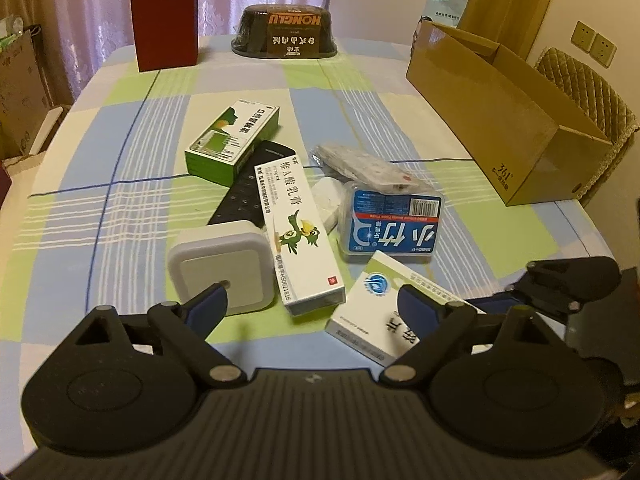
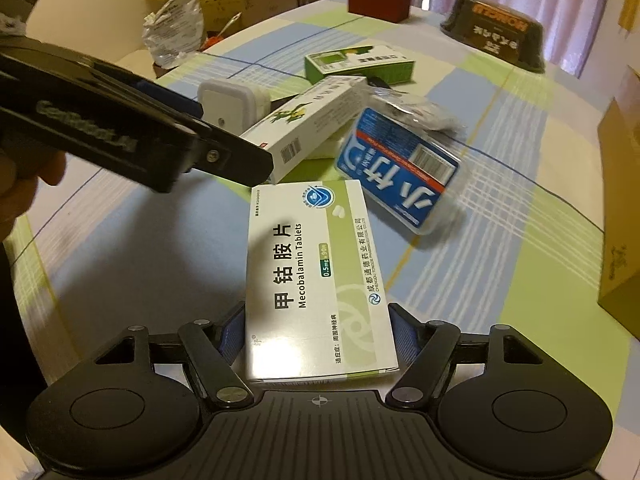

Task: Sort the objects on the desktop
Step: 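Grasp the white-green tablet box with the right gripper while the left gripper grasps the white ointment box, then carry both boxes with both grippers over the cardboard box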

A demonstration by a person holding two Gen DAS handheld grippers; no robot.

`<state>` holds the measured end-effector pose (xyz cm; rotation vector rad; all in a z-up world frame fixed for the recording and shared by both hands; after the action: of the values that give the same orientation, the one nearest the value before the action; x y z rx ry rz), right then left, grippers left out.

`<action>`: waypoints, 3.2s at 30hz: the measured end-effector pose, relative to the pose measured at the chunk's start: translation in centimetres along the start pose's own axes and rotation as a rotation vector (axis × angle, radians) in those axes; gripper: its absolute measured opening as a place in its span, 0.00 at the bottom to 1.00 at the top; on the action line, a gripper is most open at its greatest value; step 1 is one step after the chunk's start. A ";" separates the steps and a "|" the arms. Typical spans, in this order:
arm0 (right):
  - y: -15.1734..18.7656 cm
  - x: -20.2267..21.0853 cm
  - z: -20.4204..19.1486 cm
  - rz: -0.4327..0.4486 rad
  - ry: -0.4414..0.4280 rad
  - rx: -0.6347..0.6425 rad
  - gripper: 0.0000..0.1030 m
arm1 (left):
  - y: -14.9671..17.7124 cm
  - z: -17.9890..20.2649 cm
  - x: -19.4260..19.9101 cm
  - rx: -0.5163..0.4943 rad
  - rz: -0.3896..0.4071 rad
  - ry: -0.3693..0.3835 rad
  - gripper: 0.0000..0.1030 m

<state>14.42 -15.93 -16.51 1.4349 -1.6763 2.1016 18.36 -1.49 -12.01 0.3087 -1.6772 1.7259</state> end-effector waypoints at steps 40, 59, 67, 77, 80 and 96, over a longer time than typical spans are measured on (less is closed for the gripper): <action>2.2 3.2 3.6 0.017 0.101 -0.061 0.70 | 3.3 2.7 -1.9 -0.074 -0.099 -0.044 0.53; 1.3 5.4 4.1 0.051 0.131 -0.150 0.68 | 3.1 3.0 1.1 -0.088 -0.107 -0.053 0.32; 0.7 9.3 4.5 0.103 0.165 -0.189 0.68 | 2.2 4.9 4.4 -0.098 -0.076 -0.029 0.32; -0.2 14.3 7.1 0.165 0.242 -0.227 0.68 | -1.1 8.6 6.1 -0.154 -0.011 0.025 0.32; -0.7 15.7 8.3 0.184 0.268 -0.235 0.68 | -2.3 9.9 5.9 -0.169 0.007 0.047 0.32; -6.6 21.3 19.8 0.321 0.430 -0.285 0.68 | -10.8 19.2 1.3 -0.295 0.118 0.192 0.32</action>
<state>18.33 -38.84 2.16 0.6128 -2.0039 2.0105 18.50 -20.12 -0.24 -0.0906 -1.8034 1.5083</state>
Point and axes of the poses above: each gripper's, at about its wrist camera, not at the fingertips, and x roughly against the way its jaws point, z to its right, y to its underside, the point moved 5 cm from there along -x, roughly the way its jaws point, and after that the axes turned 14 degrees about z, right-handed, at the moved point
